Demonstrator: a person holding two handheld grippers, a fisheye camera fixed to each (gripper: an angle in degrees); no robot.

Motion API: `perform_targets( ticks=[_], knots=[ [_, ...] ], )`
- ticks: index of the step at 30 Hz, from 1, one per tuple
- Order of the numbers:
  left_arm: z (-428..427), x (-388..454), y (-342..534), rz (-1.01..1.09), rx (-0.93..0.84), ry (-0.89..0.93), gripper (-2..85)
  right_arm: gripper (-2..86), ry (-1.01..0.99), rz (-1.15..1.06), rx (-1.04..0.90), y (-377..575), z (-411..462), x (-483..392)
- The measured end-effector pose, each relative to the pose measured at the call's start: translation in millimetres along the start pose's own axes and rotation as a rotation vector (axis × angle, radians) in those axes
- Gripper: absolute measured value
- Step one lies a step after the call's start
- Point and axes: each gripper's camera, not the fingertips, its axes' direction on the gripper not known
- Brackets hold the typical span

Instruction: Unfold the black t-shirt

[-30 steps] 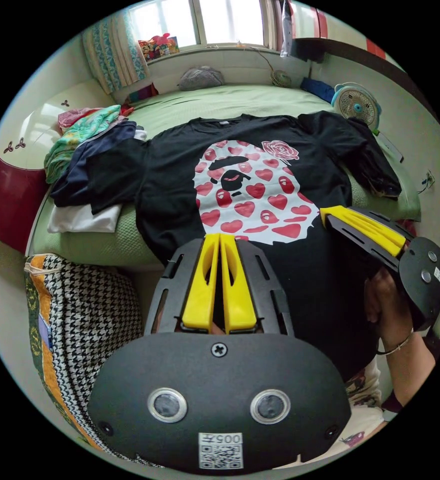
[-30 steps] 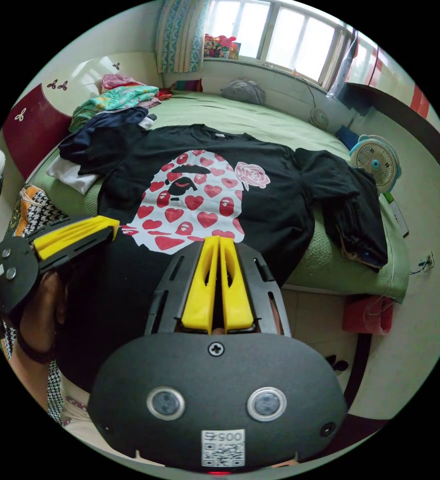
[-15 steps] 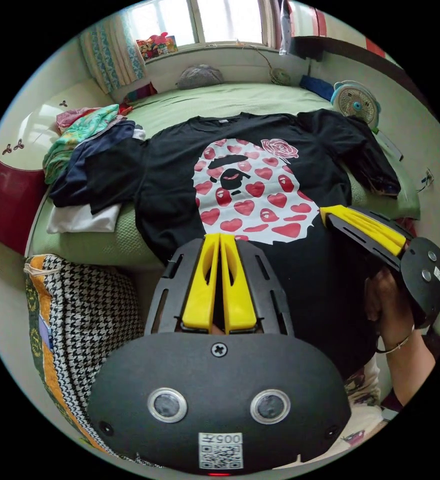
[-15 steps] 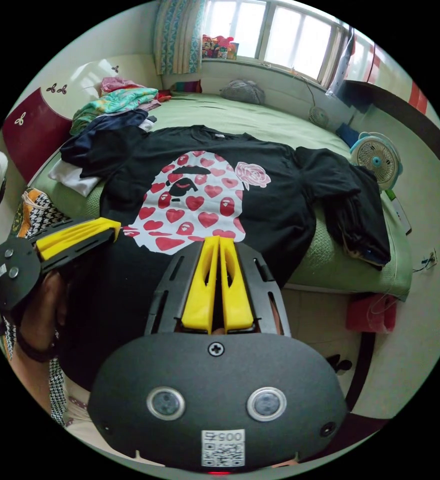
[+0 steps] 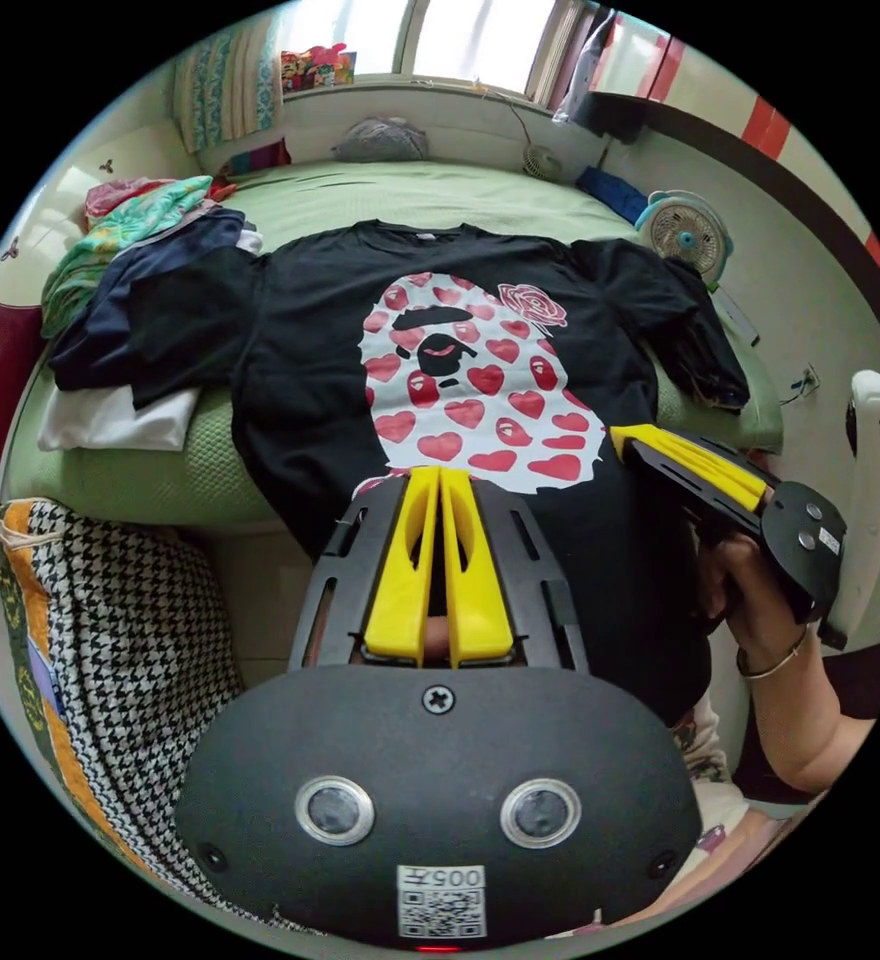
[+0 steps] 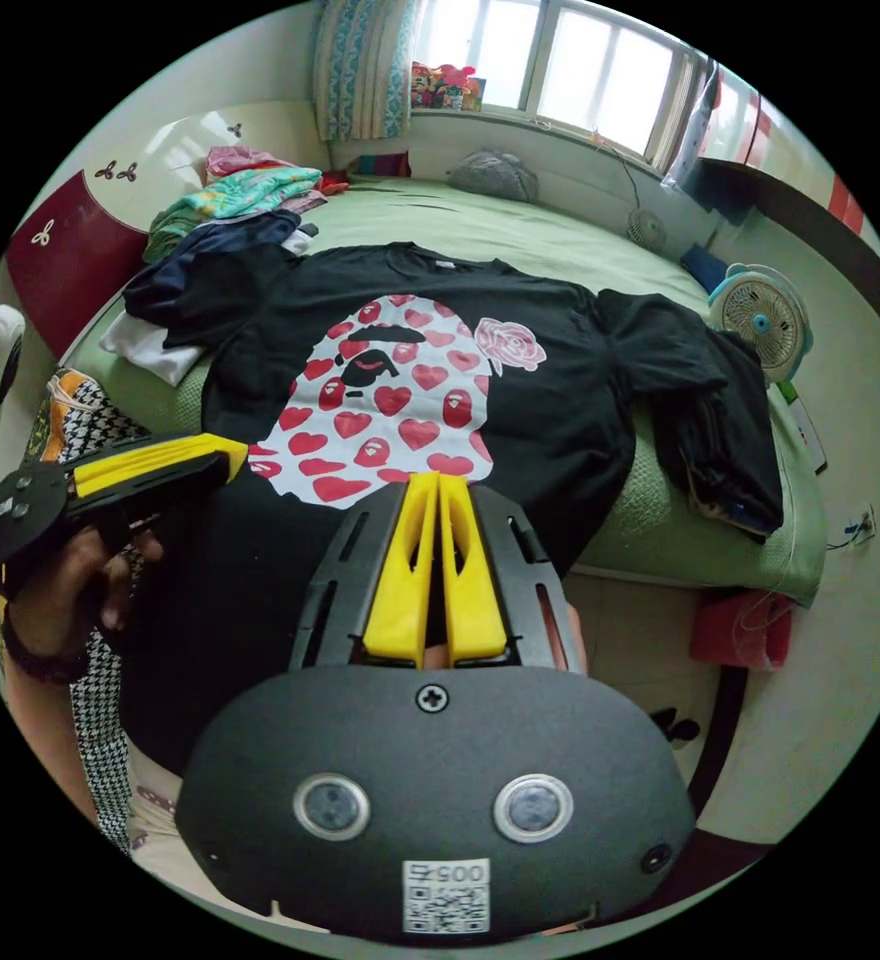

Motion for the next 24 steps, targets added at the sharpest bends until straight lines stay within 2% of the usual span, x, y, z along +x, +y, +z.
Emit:
perform_targets(
  ticks=[3, 14, 19, 24],
  knots=[
    [1, -2, -8, 0.056, 0.003, 0.017, -0.6, -1.0, 0.027, -0.004, 0.006, 0, -2, 3],
    [12, -16, -39, 0.024, -0.018, 0.115, -0.5, -1.0, 0.004, 0.012, 0.008, -5, -9, 30],
    [14, -5, -44, 0.021, 0.033, 0.038, -0.4, -1.0, 0.059, -0.005, 0.022, -6, -15, 40],
    [26, 11, -66, 0.066, -0.014, -0.004, -0.4, -1.0, 0.081, -0.007, 0.030, -9, -20, 57]
  ],
)
